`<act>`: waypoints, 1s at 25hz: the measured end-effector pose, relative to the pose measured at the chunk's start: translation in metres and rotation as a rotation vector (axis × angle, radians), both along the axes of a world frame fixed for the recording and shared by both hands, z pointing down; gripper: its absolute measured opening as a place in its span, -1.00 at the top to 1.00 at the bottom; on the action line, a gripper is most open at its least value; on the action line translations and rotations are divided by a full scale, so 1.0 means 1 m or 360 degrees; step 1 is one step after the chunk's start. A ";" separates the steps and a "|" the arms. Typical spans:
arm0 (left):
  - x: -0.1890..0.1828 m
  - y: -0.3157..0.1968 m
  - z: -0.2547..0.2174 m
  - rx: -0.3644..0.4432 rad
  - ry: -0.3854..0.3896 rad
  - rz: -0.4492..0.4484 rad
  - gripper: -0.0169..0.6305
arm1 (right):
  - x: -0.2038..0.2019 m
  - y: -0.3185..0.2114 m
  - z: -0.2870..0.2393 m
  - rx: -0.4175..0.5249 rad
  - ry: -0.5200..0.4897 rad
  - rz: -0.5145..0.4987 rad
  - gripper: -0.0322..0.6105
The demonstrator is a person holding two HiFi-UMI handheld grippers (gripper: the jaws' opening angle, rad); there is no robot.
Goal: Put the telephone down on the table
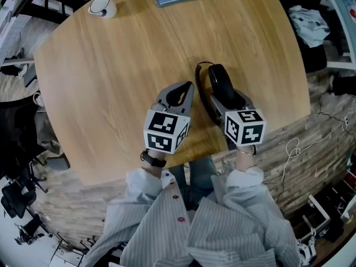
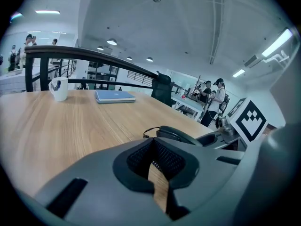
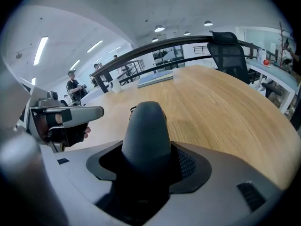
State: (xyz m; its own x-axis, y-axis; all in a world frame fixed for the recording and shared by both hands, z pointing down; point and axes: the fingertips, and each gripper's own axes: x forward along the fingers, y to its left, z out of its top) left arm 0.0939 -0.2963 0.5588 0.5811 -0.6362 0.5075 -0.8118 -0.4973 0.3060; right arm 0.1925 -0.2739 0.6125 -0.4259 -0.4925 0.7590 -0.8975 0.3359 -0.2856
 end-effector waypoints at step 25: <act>-0.012 0.000 0.020 -0.0084 0.0008 -0.0067 0.92 | 0.006 0.000 0.021 -0.0069 0.0157 -0.0014 -0.02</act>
State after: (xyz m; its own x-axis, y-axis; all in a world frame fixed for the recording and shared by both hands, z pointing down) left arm 0.0819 -0.2958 0.5791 0.5570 -0.6326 0.5382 -0.8301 -0.4456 0.3353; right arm 0.1986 -0.2737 0.6332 -0.3521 -0.4548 0.8180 -0.9191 0.3332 -0.2104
